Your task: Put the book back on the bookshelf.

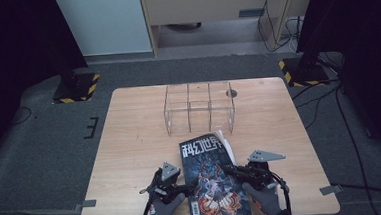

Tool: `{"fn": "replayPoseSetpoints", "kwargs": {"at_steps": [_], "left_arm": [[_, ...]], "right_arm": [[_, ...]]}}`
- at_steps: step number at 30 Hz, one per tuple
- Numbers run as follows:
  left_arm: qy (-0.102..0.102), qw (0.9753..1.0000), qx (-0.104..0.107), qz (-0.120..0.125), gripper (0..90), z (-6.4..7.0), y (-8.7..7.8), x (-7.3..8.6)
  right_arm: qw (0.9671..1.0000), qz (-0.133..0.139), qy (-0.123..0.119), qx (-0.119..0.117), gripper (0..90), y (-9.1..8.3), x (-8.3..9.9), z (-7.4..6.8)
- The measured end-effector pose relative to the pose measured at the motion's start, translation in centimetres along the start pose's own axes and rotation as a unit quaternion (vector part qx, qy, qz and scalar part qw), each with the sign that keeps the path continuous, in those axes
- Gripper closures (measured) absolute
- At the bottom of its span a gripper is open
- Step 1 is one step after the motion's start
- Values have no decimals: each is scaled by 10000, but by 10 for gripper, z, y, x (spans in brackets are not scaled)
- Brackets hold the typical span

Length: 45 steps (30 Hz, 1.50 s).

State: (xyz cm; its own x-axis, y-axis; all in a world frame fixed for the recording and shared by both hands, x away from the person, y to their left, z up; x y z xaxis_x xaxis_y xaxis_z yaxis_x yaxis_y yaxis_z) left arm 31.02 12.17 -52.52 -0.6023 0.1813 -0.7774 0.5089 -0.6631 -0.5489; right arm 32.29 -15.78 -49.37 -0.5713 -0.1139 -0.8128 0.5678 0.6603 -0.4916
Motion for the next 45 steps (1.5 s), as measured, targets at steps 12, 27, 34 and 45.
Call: {"fn": "replayPoseSetpoints", "kwargs": {"at_steps": [12,27,34,45], "left_arm": [[-22,9999,45,135,200,1,-3,-5],[-76,9988,324,361,180,-7,-1,-20],[-118,9973,619,379,162,-9,6,-26],[-3,9956,899,253,129,-5,15,-24]], "right_arm": [[9995,200,-213,-74,833,-9,-5,-6],[9980,451,-383,-224,833,-19,-13,-11],[9976,498,-396,-289,834,-19,-13,-11],[9972,551,-367,-339,834,-19,-11,-8]]}}
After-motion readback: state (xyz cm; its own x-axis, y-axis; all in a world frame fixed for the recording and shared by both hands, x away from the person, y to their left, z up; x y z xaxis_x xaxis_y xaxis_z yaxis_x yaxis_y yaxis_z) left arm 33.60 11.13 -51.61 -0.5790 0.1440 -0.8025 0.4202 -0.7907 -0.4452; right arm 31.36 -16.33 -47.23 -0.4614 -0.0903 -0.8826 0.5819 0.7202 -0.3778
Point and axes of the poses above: each handheld gripper's, and its own axes: y roughly forward along the jaws, x roughly out of its underside, z roughly to its right, the point moved 1 cm from there along y, roughly forward along the jaws, and after that the axes turned 8 degrees about x, right-handed, at the moved point
